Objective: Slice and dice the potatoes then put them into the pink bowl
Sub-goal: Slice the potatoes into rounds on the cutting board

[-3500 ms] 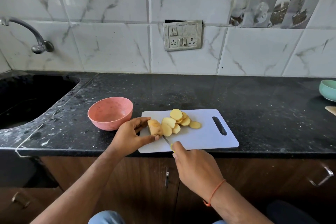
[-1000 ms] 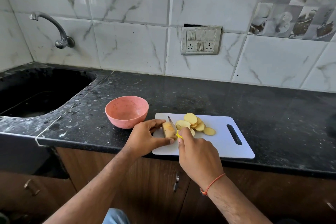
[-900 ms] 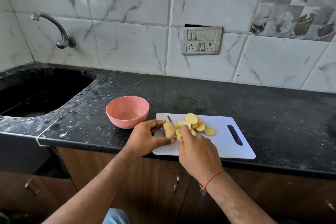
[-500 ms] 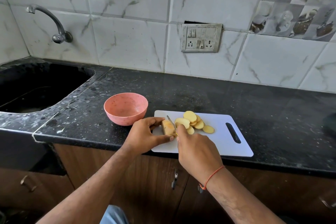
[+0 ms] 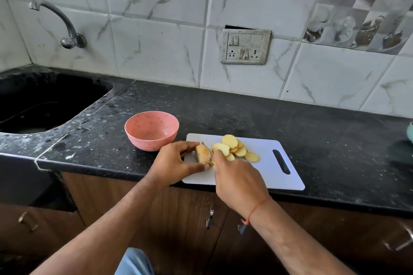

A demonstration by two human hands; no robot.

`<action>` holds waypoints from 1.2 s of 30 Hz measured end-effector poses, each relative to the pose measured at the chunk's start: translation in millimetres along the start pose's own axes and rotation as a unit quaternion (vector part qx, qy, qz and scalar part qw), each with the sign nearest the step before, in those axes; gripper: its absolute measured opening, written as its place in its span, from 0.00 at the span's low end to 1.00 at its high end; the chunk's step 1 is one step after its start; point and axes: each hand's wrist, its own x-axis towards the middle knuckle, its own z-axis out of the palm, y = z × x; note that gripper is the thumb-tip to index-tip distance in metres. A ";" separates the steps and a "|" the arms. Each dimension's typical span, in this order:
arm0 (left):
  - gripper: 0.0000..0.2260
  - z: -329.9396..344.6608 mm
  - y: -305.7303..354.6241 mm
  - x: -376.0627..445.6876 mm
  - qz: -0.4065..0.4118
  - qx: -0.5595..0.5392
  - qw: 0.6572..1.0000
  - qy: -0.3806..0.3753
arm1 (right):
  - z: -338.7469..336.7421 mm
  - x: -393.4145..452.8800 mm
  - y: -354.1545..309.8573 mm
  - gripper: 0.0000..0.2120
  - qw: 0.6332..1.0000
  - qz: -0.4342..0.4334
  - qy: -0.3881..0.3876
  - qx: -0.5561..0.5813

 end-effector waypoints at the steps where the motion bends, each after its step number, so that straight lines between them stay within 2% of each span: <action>1: 0.36 -0.1 0.8 -0.4 0.001 0.000 1.000 -0.002 | -1.6 5.9 -0.3 0.10 1.000 0.002 -0.006 0.004; 9: 0.37 -0.1 2.0 -1.0 0.006 0.004 1.000 -0.004 | 5.4 -15.9 5.2 0.11 1.000 0.005 -0.010 0.007; 14: 0.35 -0.5 2.9 -1.5 0.012 0.007 1.000 -0.003 | -0.4 5.9 3.9 0.09 1.000 0.006 -0.014 0.009; 19: 0.36 0.0 3.2 -1.4 0.013 0.010 1.000 -0.004 | 7.8 -12.4 7.8 0.12 1.000 0.003 -0.014 0.018; 27: 0.35 -2.2 5.5 -0.5 0.009 0.007 1.000 -0.006 | 3.8 3.7 9.0 0.08 0.999 0.007 -0.016 0.028; 33: 0.34 -1.4 7.4 -1.1 0.006 0.000 1.000 -0.012 | 10.5 -28.3 18.0 0.10 0.998 0.007 -0.036 0.052; 36: 0.35 -1.2 6.5 -2.4 0.011 0.005 1.000 -0.008 | 10.8 -18.1 19.5 0.09 0.998 0.001 -0.029 0.059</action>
